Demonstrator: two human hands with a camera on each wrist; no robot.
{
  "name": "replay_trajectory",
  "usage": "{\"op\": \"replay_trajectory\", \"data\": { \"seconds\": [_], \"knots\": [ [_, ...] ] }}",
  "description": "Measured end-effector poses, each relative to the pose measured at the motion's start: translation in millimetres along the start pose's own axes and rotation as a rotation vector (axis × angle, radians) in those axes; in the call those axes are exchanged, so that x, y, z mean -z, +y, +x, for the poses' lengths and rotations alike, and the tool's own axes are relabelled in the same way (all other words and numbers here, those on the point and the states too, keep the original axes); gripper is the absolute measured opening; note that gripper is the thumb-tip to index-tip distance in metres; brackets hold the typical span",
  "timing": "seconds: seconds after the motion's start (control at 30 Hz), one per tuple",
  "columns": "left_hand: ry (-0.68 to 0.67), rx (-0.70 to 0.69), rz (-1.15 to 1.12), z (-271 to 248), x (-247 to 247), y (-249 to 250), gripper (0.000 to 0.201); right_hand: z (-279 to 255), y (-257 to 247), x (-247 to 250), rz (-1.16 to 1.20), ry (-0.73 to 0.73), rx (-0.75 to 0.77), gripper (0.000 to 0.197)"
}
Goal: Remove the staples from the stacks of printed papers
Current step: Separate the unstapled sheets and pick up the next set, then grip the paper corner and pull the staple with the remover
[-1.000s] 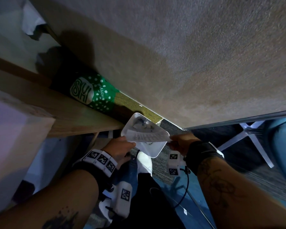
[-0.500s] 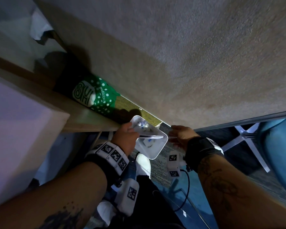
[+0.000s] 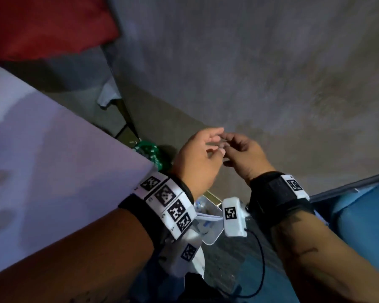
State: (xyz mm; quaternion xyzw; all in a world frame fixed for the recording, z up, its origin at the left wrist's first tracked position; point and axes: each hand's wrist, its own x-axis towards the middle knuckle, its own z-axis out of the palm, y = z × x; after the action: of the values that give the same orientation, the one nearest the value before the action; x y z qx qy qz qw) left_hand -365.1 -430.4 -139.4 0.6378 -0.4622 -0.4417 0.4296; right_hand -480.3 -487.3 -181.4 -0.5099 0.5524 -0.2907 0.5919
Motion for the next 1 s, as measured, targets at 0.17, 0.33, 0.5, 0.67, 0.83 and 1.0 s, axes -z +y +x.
{"op": "replay_trajectory", "data": {
  "seconds": [0.17,0.33,0.5,0.67,0.83,1.0],
  "knots": [
    [0.171,-0.111,-0.102,-23.3,74.8,45.3,0.040,-32.8,-80.6,-48.1,0.075,-0.053,0.198,0.023],
    [0.398,-0.170,-0.066,-74.6,169.6,66.9,0.038,-72.6,-139.1,-125.4,0.098,-0.224,0.319,0.020],
    [0.651,-0.083,0.101,-145.0,257.9,58.5,0.036,-114.9,-167.9,-217.7,0.014,-0.430,0.380,0.021],
    [0.833,0.036,0.140,-221.5,328.1,24.0,0.025,-162.8,-174.1,-301.1,-0.123,-0.654,0.410,0.020],
    [0.934,0.257,0.185,-285.8,374.9,-27.9,0.022,-199.7,-159.6,-361.3,-0.292,-0.835,0.392,0.014],
    [0.931,0.500,0.226,-331.3,407.0,-72.7,0.022,-219.0,-142.8,-401.8,-0.704,-0.943,0.464,0.031]
  ]
}}
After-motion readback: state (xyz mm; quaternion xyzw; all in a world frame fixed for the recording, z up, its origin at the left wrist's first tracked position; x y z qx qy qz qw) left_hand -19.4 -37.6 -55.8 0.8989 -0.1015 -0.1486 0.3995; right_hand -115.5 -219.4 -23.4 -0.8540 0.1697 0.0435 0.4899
